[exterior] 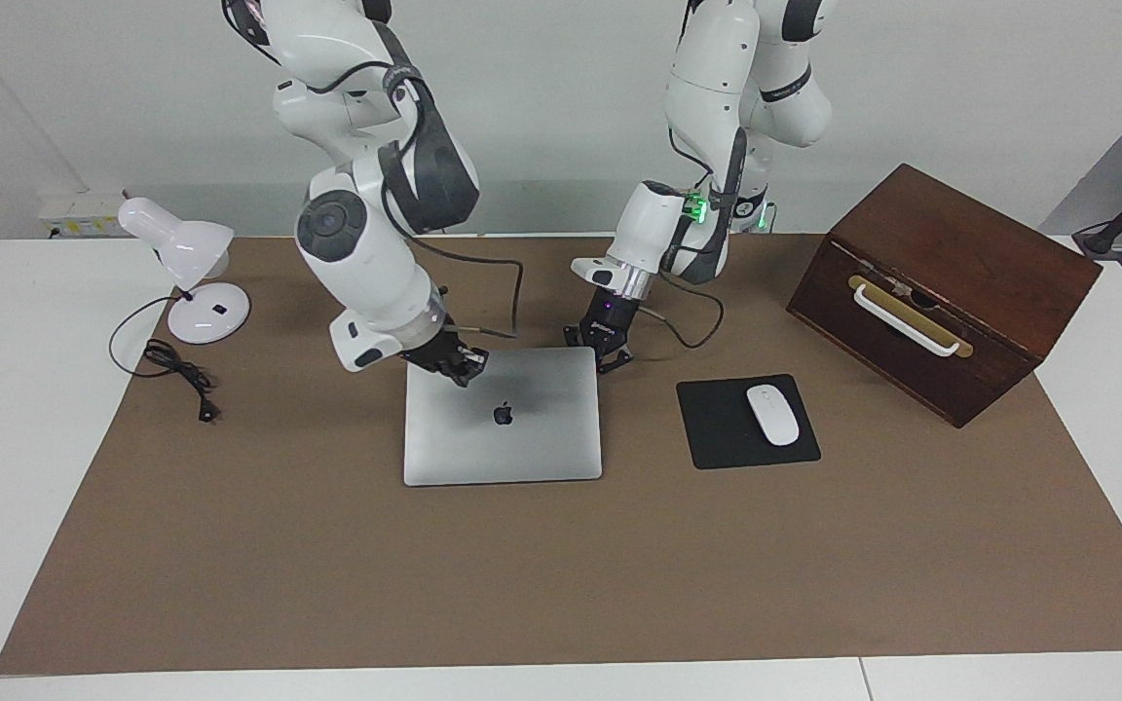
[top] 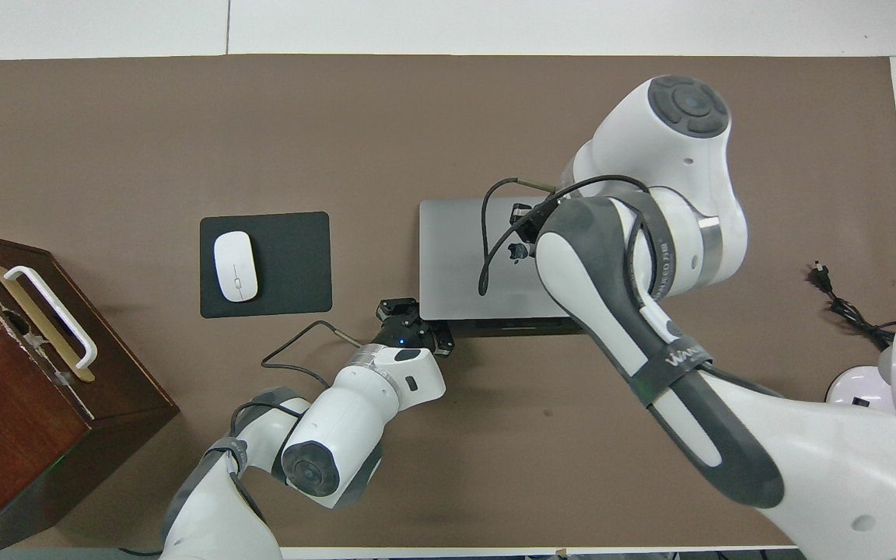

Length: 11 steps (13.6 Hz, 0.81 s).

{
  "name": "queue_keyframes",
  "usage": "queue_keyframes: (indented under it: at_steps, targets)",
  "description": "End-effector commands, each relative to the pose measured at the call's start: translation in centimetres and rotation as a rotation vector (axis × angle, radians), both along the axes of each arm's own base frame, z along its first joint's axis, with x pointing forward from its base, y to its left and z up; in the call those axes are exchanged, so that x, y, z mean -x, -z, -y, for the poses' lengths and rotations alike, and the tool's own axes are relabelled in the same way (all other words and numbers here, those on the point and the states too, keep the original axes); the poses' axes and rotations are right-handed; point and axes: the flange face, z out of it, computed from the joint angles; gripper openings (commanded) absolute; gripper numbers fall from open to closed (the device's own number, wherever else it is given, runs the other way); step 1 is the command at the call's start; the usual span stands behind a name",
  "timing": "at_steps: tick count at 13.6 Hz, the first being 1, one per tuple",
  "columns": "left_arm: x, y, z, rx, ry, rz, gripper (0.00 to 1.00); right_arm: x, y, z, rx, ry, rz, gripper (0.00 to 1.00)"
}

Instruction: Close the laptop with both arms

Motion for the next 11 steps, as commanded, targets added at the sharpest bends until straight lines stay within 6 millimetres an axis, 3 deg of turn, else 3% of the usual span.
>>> queue_keyframes:
  at_steps: [1,2,4,6,8,11]
  targets:
    - [2.2,3.9,-2.2,-0.084,-0.016,-0.105,0.0,-0.6,-2.0,3.9,0.093,-0.097,0.064,0.06]
    - [2.2,3.6,-2.1,-0.076,-0.021,-0.103,0.0,-0.8,-2.8,6.2,0.115,-0.182,0.093,0.32]
    - [2.5,3.2,-2.4,-0.073,-0.021,-0.102,0.0,-1.1,-4.2,10.7,0.107,-0.208,0.123,0.72]
    - [2.7,2.3,-2.8,-0.062,-0.027,-0.097,0.0,-0.8,-5.6,11.8,0.115,-0.24,0.149,1.0]
    - [2.7,1.6,-3.7,-0.055,-0.04,-0.095,0.0,-0.5,-6.5,12.3,0.136,-0.265,0.167,1.0]
    - [3.6,-0.1,-5.2,-0.036,-0.058,-0.095,0.0,1.1,-10.1,12.4,0.265,-0.349,0.218,1.0]
